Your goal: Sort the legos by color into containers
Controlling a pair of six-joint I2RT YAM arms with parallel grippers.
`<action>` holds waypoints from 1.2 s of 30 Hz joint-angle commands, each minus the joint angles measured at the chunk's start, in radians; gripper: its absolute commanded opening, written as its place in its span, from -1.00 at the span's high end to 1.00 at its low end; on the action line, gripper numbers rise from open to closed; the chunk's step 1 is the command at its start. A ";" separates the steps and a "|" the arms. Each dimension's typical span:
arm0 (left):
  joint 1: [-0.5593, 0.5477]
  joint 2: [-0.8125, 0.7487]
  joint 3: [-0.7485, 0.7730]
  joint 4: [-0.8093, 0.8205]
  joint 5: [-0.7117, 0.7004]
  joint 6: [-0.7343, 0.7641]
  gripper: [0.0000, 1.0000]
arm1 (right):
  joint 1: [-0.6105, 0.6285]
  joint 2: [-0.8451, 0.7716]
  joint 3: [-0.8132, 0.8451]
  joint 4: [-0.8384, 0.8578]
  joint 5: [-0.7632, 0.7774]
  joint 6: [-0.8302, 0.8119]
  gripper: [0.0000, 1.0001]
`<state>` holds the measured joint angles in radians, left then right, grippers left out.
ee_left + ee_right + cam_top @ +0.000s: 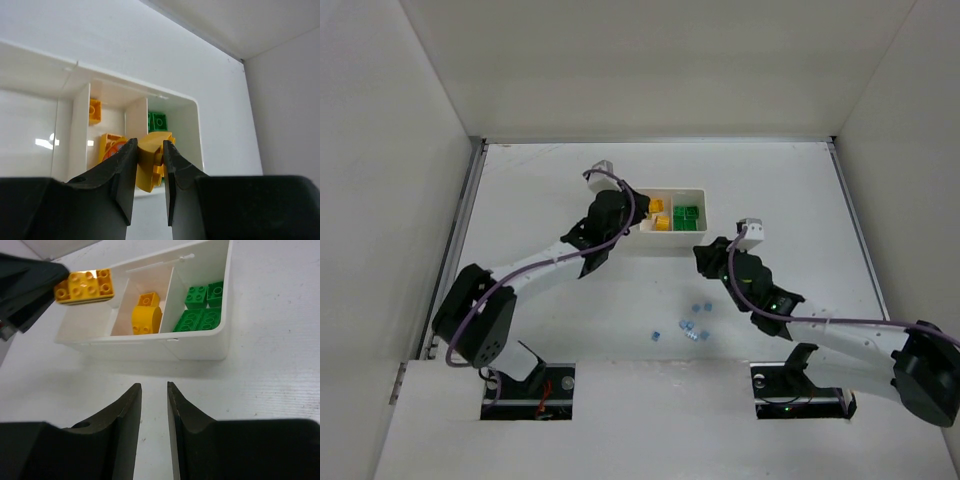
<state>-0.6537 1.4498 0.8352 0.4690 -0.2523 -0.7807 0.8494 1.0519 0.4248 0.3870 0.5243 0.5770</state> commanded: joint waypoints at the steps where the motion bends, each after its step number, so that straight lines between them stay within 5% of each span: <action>1: -0.008 0.075 0.131 -0.009 -0.065 0.138 0.81 | 0.009 -0.047 -0.015 -0.008 0.022 0.018 0.34; 5: -0.027 0.168 0.209 -0.030 -0.142 0.221 0.74 | 0.010 -0.079 -0.035 -0.002 0.016 0.023 0.22; 10: -0.043 0.230 0.262 -0.024 -0.174 0.293 0.20 | 0.012 -0.084 -0.035 -0.013 0.022 0.015 -0.21; 15: -0.071 0.150 0.233 -0.013 -0.174 0.324 -0.07 | 0.018 -0.060 -0.028 -0.031 0.028 0.021 -0.17; 23: -0.214 -0.150 -0.037 -0.090 -0.093 0.353 0.43 | 0.026 -0.044 -0.023 -0.219 0.117 0.125 0.60; 30: -0.421 -0.321 -0.245 -0.364 -0.058 0.269 0.43 | 0.084 -0.124 -0.014 -0.477 0.128 0.256 0.58; 36: -0.611 -0.304 -0.304 -0.423 -0.059 0.198 0.25 | 0.115 -0.185 0.003 -0.710 0.121 0.392 0.14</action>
<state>-1.2091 1.1454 0.5396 0.0906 -0.3130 -0.5358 0.9512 0.8936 0.3851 -0.1581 0.6228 0.8726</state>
